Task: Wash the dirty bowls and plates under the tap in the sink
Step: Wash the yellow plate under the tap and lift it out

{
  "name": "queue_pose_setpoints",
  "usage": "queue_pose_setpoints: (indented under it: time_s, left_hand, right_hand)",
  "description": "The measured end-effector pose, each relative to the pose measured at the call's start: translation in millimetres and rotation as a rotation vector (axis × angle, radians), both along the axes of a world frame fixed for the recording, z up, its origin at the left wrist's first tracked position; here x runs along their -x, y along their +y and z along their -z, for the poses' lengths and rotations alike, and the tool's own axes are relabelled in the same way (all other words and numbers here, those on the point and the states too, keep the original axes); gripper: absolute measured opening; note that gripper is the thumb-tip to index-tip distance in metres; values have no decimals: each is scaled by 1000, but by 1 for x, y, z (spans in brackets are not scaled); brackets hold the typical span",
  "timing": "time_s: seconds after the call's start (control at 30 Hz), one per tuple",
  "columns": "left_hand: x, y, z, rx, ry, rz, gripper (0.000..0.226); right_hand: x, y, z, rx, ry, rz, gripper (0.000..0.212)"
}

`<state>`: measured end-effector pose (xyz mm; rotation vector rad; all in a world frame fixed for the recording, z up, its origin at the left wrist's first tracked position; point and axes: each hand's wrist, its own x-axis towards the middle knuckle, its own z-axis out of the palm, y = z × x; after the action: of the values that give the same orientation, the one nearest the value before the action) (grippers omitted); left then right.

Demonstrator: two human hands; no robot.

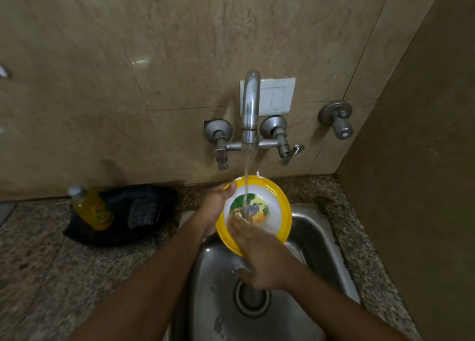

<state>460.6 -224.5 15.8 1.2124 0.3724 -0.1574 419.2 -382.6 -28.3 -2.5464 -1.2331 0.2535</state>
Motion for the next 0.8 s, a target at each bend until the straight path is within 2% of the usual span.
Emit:
queue_pose_setpoints:
  time_s: [0.07,0.13,0.23,0.27,0.33,0.37,0.43,0.53,0.63,0.73,0.8]
  left_hand:
    - [0,-2,4,-27,5,13,24]
    - [-2,-7,2,-15,-5,12,24]
    - [-5,1,0,-43,-11,3,23]
    - [-4,4,-2,-47,-1,15,24]
    - [-5,4,-2,-80,-4,42,23]
    - [-8,2,-2,-106,1,67,21]
    - [-12,1,-5,-160,-2,98,18]
    - [-4,2,3,35,13,15,33]
    - [27,-23,21,96,10,1,32]
    - [32,-28,26,34,35,-144,36]
    - [23,-13,27,-2,37,-194,40]
  right_hand:
    - [-5,-3,0,41,-92,61,113]
    - [-6,5,-6,5,-62,142,118]
    - [0,1,-8,18,-17,2,115]
    - [-2,-5,-5,69,-73,-27,115]
    - [-8,-11,3,131,-207,52,114]
    - [-8,-6,7,131,-204,97,113]
    - [0,11,14,70,-191,97,103]
    - [6,16,13,-25,-188,188,79]
    - [-9,20,2,-206,-15,355,67]
    - [-3,27,1,-290,20,234,84]
    - [4,14,6,-219,45,122,91]
